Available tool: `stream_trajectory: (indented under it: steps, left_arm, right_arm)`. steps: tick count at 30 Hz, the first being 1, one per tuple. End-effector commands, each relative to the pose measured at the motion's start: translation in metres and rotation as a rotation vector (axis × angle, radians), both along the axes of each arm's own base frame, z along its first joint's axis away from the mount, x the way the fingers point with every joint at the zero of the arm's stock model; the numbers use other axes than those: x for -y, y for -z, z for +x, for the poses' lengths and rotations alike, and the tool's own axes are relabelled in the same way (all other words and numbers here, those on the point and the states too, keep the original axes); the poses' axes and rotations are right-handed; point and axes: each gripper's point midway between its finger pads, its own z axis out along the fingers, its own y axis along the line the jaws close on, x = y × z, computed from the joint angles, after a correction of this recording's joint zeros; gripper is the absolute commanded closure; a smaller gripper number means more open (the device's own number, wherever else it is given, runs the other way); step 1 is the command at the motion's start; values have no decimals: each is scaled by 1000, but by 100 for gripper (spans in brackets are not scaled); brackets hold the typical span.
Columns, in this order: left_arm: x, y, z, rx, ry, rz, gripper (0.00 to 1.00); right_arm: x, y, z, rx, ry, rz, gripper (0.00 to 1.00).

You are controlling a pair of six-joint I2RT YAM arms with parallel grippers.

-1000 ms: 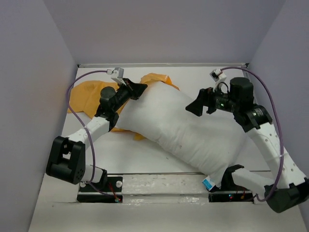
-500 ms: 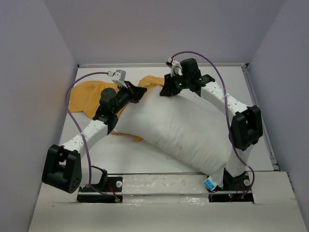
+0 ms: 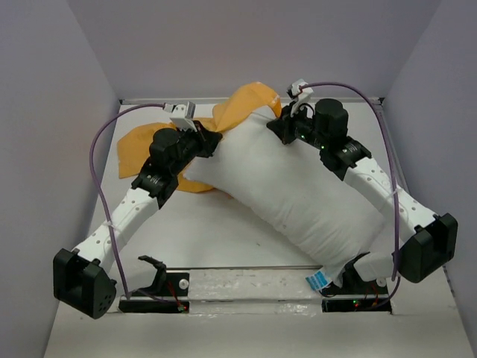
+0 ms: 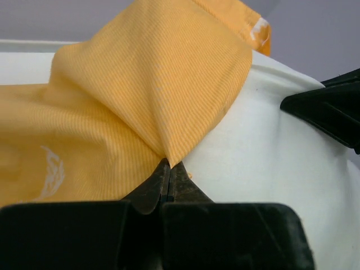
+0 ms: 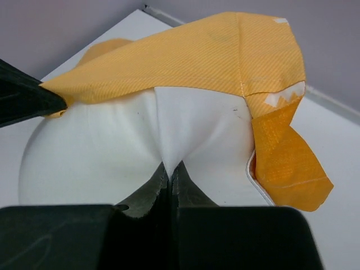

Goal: Put the pillow into the pillowcase

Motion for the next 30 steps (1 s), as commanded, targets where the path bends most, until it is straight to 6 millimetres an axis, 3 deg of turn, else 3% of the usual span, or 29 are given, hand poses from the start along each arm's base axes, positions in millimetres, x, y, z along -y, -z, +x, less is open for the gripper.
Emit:
stream_trajectory:
  steps: [1, 2, 3, 4, 5, 9, 11, 14, 16, 18, 21, 22, 23, 24, 26, 27, 28, 30]
  left_arm:
    - [-24, -25, -4, 15, -130, 180, 100]
    - [-31, -36, -1, 26, -185, 206, 100]
    - [-36, -31, -2, 0, -203, 253, 100]
    - [-41, -33, -1, 8, -218, 298, 100]
    - [-48, -42, 2, 17, -259, 322, 100]
    - [-62, -27, -3, -43, -295, 484, 100]
    - [-50, -23, -9, -48, -226, 482, 100]
    - [-1, -7, -27, -71, 18, 368, 100]
    - [18, 2, -32, -87, 77, 339, 100]
    - [55, 11, -46, -93, 200, 322, 100]
    - [104, 4, -66, -69, 353, 304, 100]
    - [115, -2, -69, -55, 383, 297, 100]
    - [127, -2, -75, -49, 425, 306, 100]
    - [131, -17, -74, -21, 425, 296, 100]
    - [130, -19, -63, -6, 380, 318, 100]
    - [122, -18, -48, 0, 294, 347, 100]
    - [117, -21, -38, 0, 257, 355, 100]
    - [113, -14, -22, -33, 215, 345, 100]
  right_arm:
    - [28, -47, 36, 312, 171, -36, 100]
    - [32, -48, 32, 325, 181, -32, 100]
    - [34, -48, 31, 336, 187, -27, 100]
    - [37, -39, 30, 325, 197, -40, 100]
    - [42, -43, 27, 336, 215, -38, 100]
    - [68, -45, 39, 334, 378, -59, 100]
    - [71, -39, 41, 311, 405, -53, 100]
    - [68, -20, 44, 267, 410, -20, 100]
    - [69, -19, 43, 285, 439, 26, 100]
    - [81, -14, 48, 296, 516, 46, 100]
    - [83, -7, 65, 319, 568, 22, 100]
    - [91, -3, 72, 314, 630, 6, 100]
    - [92, 17, 84, 285, 658, -44, 100]
    - [95, 22, 89, 282, 683, -74, 100]
    - [103, 29, 94, 250, 739, -128, 100]
    - [104, 30, 93, 228, 740, -131, 86]
    - [98, 39, 86, 160, 698, -135, 47]
    - [88, 32, 71, 115, 616, -91, 29]
